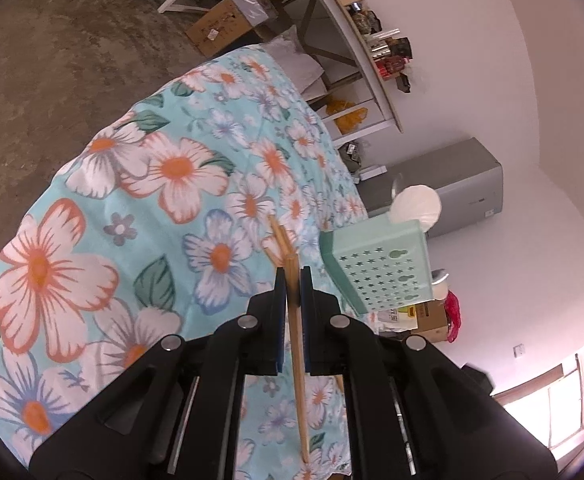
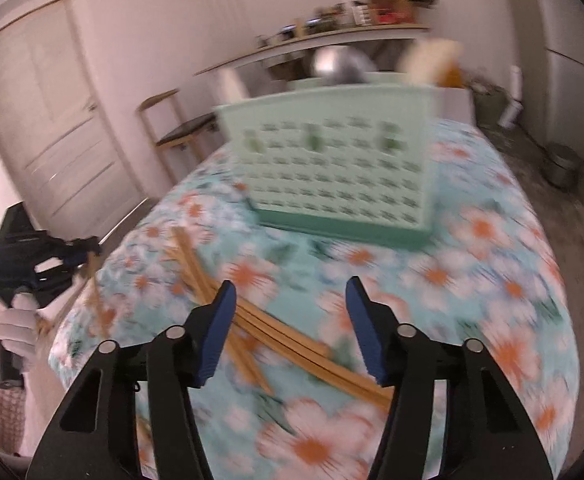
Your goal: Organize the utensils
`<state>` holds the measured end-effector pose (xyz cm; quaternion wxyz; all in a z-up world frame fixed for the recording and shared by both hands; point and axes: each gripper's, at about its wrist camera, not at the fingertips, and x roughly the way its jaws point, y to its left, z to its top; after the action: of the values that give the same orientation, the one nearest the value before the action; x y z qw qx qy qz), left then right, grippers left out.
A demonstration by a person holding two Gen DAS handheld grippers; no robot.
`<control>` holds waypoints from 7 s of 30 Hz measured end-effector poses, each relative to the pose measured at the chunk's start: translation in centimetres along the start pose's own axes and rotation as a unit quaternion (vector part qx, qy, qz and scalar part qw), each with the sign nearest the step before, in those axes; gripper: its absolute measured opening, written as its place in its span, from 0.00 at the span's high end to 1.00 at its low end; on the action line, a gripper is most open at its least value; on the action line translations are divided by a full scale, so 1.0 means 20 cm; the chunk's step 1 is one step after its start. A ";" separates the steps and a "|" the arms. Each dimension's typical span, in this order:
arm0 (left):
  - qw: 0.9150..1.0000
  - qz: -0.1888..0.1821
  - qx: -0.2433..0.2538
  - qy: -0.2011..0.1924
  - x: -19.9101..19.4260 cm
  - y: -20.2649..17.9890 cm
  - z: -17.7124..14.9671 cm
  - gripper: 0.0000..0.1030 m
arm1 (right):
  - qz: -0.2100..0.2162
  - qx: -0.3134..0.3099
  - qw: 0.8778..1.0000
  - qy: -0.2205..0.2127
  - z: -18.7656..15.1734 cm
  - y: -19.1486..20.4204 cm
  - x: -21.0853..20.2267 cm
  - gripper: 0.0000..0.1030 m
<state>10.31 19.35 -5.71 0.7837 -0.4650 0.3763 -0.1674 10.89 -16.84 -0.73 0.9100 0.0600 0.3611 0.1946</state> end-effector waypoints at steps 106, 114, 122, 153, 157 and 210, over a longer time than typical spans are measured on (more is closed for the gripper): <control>0.921 -0.047 0.340 -0.185 -0.13 -1.53 0.19 0.95 | 0.119 0.104 0.976 -0.147 0.18 -0.25 -0.35 0.93; 0.910 -0.063 0.352 -0.211 0.04 -1.72 0.27 0.95 | 0.121 0.111 0.975 -0.149 0.19 -0.31 -0.34 0.93; 0.904 -0.062 0.369 -0.205 0.29 -1.83 0.27 0.95 | 0.116 0.122 0.974 -0.151 0.20 -0.36 -0.33 0.93; 0.908 0.004 0.388 -0.156 0.52 -1.51 0.03 0.49 | 0.094 0.123 0.976 -0.154 0.21 -0.37 -0.36 0.93; 0.905 0.011 0.397 -0.154 0.40 -1.43 -0.05 0.40 | 0.094 0.115 0.976 -0.157 0.23 -0.32 -0.37 0.93; 0.947 0.008 0.315 -0.056 0.05 -0.63 -0.25 0.30 | 0.102 0.000 0.981 -0.164 0.85 0.10 -0.59 0.93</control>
<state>8.23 9.33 3.15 0.9113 -0.2003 0.2635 -0.2450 14.06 -19.13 19.72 0.9322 0.1277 0.1991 0.2740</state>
